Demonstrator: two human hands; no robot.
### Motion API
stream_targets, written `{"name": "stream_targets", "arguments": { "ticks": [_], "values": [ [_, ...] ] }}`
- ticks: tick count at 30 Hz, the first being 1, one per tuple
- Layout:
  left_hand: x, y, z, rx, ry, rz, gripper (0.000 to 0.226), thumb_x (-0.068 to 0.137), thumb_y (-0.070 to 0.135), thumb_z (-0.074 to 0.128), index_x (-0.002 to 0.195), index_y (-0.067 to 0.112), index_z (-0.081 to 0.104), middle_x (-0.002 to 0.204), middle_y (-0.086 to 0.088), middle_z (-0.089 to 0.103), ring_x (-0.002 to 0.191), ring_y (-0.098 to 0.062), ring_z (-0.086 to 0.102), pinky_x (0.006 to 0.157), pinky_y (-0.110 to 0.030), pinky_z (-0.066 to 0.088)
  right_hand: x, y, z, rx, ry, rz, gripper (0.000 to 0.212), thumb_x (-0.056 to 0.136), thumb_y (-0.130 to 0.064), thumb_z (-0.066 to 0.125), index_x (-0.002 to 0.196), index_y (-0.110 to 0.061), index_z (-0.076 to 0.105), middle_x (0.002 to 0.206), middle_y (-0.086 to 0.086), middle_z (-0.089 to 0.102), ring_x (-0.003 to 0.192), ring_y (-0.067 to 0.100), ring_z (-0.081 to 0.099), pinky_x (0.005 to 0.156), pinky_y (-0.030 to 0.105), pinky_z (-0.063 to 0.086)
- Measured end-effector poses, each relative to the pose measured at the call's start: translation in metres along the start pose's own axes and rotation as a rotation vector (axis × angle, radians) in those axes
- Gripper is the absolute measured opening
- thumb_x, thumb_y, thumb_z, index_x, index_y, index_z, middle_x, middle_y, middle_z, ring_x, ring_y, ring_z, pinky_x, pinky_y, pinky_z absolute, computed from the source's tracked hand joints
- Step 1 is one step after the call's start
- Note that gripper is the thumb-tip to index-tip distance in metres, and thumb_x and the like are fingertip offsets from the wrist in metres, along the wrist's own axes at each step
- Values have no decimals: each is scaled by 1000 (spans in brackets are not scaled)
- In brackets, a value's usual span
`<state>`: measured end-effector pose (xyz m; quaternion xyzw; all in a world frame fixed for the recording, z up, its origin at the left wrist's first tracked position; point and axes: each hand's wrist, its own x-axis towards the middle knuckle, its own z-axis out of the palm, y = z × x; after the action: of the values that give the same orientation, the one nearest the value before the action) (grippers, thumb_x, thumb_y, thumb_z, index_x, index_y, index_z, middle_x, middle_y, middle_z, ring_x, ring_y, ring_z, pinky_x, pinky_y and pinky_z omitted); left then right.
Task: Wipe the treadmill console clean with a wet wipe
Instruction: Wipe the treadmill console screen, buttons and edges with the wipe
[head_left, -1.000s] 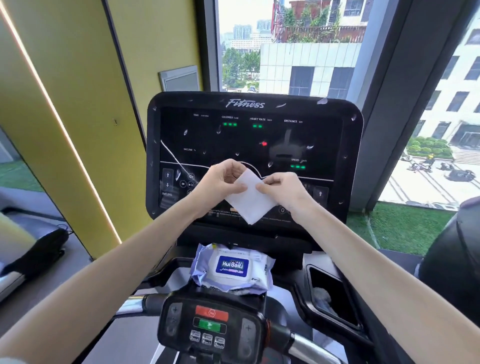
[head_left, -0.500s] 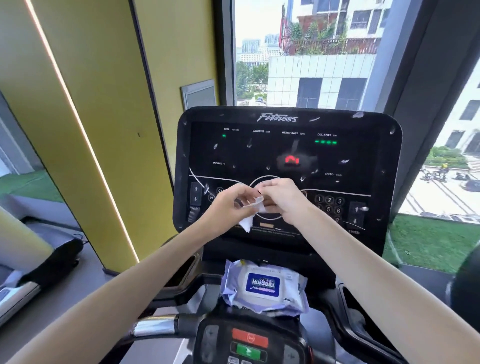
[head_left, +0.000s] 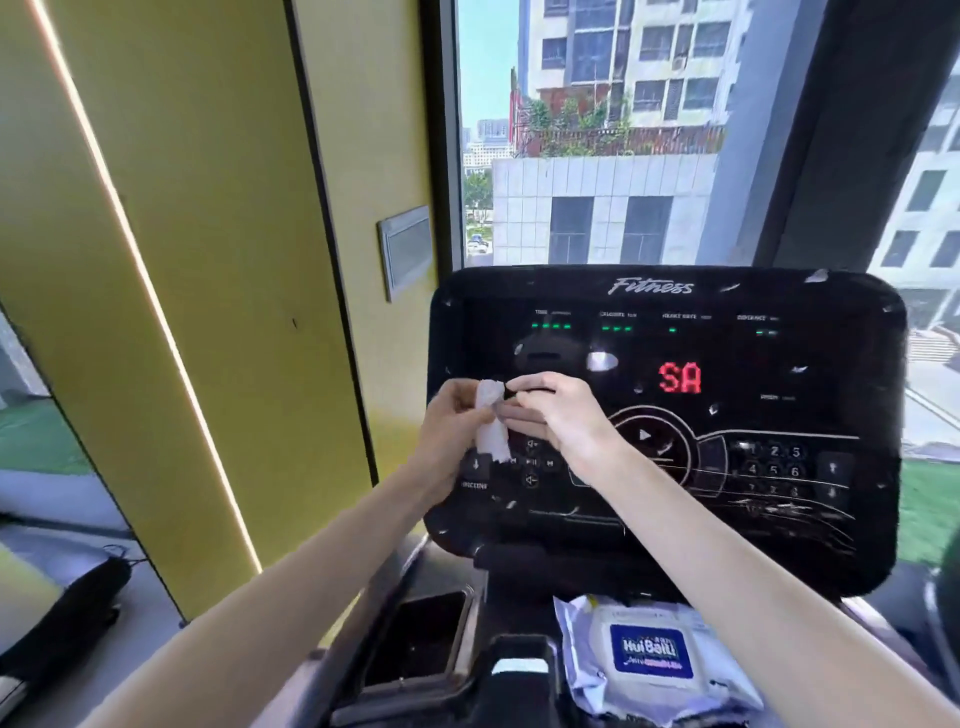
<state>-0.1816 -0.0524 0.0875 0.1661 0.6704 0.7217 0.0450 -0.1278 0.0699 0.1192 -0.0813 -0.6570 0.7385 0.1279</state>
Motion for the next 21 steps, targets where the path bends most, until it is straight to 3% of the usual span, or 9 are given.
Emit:
{"name": "stream_targets", "arguments": {
  "ticks": [4, 6, 7, 9, 11, 13, 15, 17, 21],
  "values": [
    [20, 9, -20, -448, -43, -327, 14, 90, -1, 46, 100, -4, 55, 93, -18, 61, 78, -24, 61, 66, -32, 53, 3, 2, 21, -12, -41, -67, 20, 90, 8, 45, 102, 5, 61, 98, 22, 67, 92, 25, 68, 83, 30, 55],
    [39, 19, -34, -614, 50, -496, 14, 90, -4, 40, 84, -2, 52, 82, -15, 56, 68, -23, 54, 53, -29, 49, 8, 2, 27, -120, -44, -150, 23, 89, 9, 45, 100, 0, 63, 101, 18, 67, 96, 20, 67, 85, 27, 53],
    [51, 24, -42, -598, 131, -491, 15, 91, -4, 41, 80, 0, 50, 81, -12, 53, 67, -21, 52, 53, -28, 46, 11, 3, 28, -264, -15, -220, 26, 88, 9, 46, 100, -4, 65, 103, 13, 68, 99, 17, 66, 88, 25, 51],
    [79, 36, -55, -346, 320, -264, 12, 92, 6, 47, 85, 2, 56, 85, -10, 57, 74, -22, 56, 67, -31, 48, 20, 5, 28, -617, 78, -379, 34, 87, 7, 46, 108, -10, 66, 116, 4, 64, 114, 13, 58, 98, 20, 42],
    [100, 51, -60, 25, 444, 131, 15, 92, 23, 54, 92, 11, 63, 89, -4, 65, 81, -19, 61, 77, -31, 50, 31, 5, 29, -942, 93, -523, 43, 88, 5, 44, 127, -8, 55, 140, 5, 47, 133, 14, 39, 109, 19, 25],
    [112, 64, -52, 306, 425, 452, 18, 94, 26, 53, 92, 13, 64, 88, -2, 64, 80, -14, 58, 74, -22, 47, 43, 8, 30, -1296, 35, -630, 54, 89, 3, 39, 143, -5, 32, 154, 8, 21, 143, 16, 14, 115, 24, 7],
    [121, 59, -42, 551, 338, 626, 15, 96, 16, 51, 97, 8, 64, 93, -4, 59, 85, -14, 54, 76, -19, 43, 52, 12, 33, -1586, 0, -676, 63, 89, 0, 38, 147, -3, 13, 156, 13, 4, 144, 20, 0, 117, 33, -2],
    [123, 40, -37, 740, 261, 737, 15, 92, 2, 50, 98, 6, 63, 93, -8, 56, 88, -18, 51, 77, -18, 40, 57, 17, 34, -1670, 33, -713, 69, 83, 1, 47, 145, 3, 16, 154, 19, 7, 144, 26, 5, 117, 38, -1],
    [129, 32, -50, 927, 151, 938, 22, 83, -11, 53, 99, 1, 63, 86, -14, 56, 81, -27, 52, 73, -21, 39, 63, 28, 35, -1710, 116, -799, 72, 54, 7, 67, 123, 13, 51, 134, 30, 46, 126, 37, 45, 106, 50, 34]
  ]
}}
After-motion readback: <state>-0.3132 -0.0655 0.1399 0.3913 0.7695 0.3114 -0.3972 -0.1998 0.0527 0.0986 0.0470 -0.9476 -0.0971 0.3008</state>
